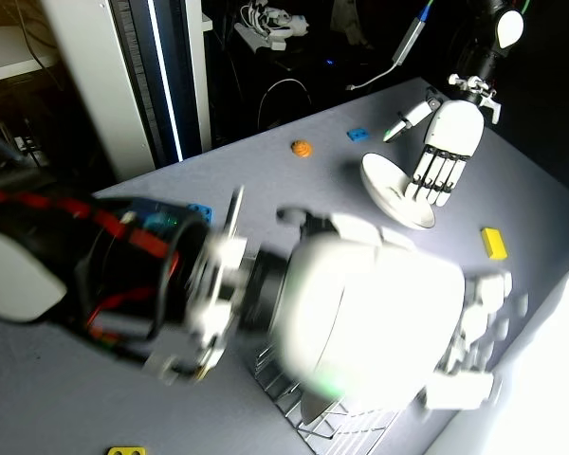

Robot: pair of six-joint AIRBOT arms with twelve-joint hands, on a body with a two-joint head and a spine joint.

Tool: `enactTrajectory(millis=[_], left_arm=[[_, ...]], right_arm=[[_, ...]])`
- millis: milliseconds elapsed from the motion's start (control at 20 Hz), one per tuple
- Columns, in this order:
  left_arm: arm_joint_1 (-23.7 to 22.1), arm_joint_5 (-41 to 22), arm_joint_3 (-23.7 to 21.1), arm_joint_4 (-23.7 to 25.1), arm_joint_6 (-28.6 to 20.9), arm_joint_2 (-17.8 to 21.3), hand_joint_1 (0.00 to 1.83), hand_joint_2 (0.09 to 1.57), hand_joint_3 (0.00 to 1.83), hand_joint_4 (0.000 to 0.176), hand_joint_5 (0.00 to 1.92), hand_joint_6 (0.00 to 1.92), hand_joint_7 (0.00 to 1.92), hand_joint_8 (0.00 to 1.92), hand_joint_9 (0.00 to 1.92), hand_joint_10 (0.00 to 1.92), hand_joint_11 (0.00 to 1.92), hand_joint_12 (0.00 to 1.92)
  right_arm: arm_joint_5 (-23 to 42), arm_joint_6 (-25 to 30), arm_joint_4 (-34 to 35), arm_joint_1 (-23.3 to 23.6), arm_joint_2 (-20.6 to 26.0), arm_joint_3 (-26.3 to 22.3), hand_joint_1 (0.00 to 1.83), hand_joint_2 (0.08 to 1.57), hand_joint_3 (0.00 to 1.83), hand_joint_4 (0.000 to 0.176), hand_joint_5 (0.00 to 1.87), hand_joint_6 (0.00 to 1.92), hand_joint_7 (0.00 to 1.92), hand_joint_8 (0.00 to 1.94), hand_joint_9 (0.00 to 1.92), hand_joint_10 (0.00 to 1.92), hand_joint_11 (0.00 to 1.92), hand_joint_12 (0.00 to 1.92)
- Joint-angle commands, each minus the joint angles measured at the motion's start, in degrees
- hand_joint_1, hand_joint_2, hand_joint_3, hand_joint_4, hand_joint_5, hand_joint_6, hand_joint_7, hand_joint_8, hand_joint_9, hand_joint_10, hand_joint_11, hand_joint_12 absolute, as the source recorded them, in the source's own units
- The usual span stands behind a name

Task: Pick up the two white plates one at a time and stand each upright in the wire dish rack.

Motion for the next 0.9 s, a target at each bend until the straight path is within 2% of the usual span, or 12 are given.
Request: enactTrajectory(millis=[0,150,200,350,450,550,650,700,750,800,850], left_arm=[[0.7,-0.7,-0.1,0.8,-0.3,-0.5,0.00,1.08,0.00,0.000,0.16,0.00,0.17,0.00,0.14,0.00,0.00,0.24],[2.4,-1.0,-0.1,-0.3,-0.7,-0.8,0.00,1.07,0.00,0.000,0.16,0.00,0.17,0.00,0.14,0.00,0.00,0.19],[2.6,-1.1,-0.1,-0.3,-0.8,-0.9,0.00,1.07,0.00,0.000,0.14,0.00,0.14,0.00,0.11,0.00,0.00,0.11],[2.7,-1.1,-0.2,-0.4,-1.1,-1.0,0.00,1.07,0.00,0.000,0.16,0.00,0.18,0.00,0.15,0.00,0.00,0.23],[2.7,-1.1,-0.3,-0.5,-1.1,-0.9,0.00,1.07,0.00,0.000,0.15,0.00,0.16,0.00,0.13,0.00,0.00,0.20],[2.9,-1.0,-0.4,-0.6,-1.1,-0.9,0.00,1.07,0.00,0.000,0.15,0.01,0.17,0.00,0.13,0.00,0.00,0.18],[3.0,-1.0,-0.3,-0.7,-1.1,-0.9,0.00,1.07,0.00,0.000,0.17,0.01,0.18,0.00,0.14,0.00,0.00,0.16],[3.0,-1.0,-0.3,-0.7,-1.1,-1.0,0.00,1.07,0.00,0.000,0.17,0.00,0.18,0.00,0.14,0.00,0.00,0.18],[3.0,-1.0,-0.3,-0.7,-1.1,-1.0,0.00,1.07,0.00,0.000,0.17,0.00,0.18,0.00,0.14,0.00,0.00,0.19],[3.0,-1.0,-0.3,-0.7,-1.1,-1.0,0.00,1.08,0.00,0.000,0.16,0.00,0.16,0.00,0.12,0.00,0.00,0.13],[3.1,-1.0,-0.3,-0.7,-1.1,-1.0,0.00,1.08,0.00,0.000,0.16,0.00,0.17,0.00,0.14,0.00,0.00,0.19]], right_arm=[[6.5,-0.6,2.1,1.1,0.6,-0.4,1.22,1.12,0.00,0.000,0.69,0.00,0.76,0.00,0.75,0.00,0.18,1.30],[6.5,-5.6,-2.7,0.9,0.7,-4.7,1.22,1.11,0.00,0.000,0.69,0.00,0.75,0.00,0.74,0.00,0.17,1.30],[6.3,-8.0,-4.2,0.4,0.7,-6.2,1.23,1.11,0.00,0.000,0.69,0.00,0.75,0.00,0.73,0.00,0.17,1.30],[3.0,-23.1,-4.5,-0.8,0.3,-12.3,1.24,1.09,0.00,0.000,0.71,0.01,0.77,0.01,0.76,0.01,0.19,1.29],[1.3,-32.1,-4.4,-1.9,-0.9,-15.7,1.22,1.09,0.00,0.000,0.70,0.01,0.76,0.00,0.74,0.00,0.18,1.29],[1.3,-37.3,-3.0,-3.2,-2.3,-16.9,1.20,1.07,0.00,0.000,0.66,0.00,0.71,0.00,0.69,0.00,0.13,1.30],[-2.1,-42.6,-2.5,-4.4,-4.6,-17.1,1.12,1.09,0.00,0.000,0.55,0.00,0.57,0.00,0.55,0.00,0.01,1.31],[-2.7,-45.6,-1.8,-5.0,-5.5,-17.1,1.09,1.09,0.00,0.000,0.49,0.00,0.50,0.00,0.47,0.00,0.00,1.23],[-2.7,-48.4,-1.5,-5.6,-6.4,-16.9,1.02,1.11,0.01,0.000,0.30,0.00,0.31,0.00,0.28,0.00,0.00,0.93],[-2.7,-51.7,-1.4,-6.2,-7.5,-16.8,1.00,1.11,0.00,0.000,0.22,0.00,0.23,0.00,0.19,0.00,0.00,0.75],[-2.7,-53.9,-0.9,-6.4,-8.3,-16.6,0.98,1.09,0.00,0.000,0.13,0.00,0.12,0.00,0.10,0.00,0.00,0.58]])
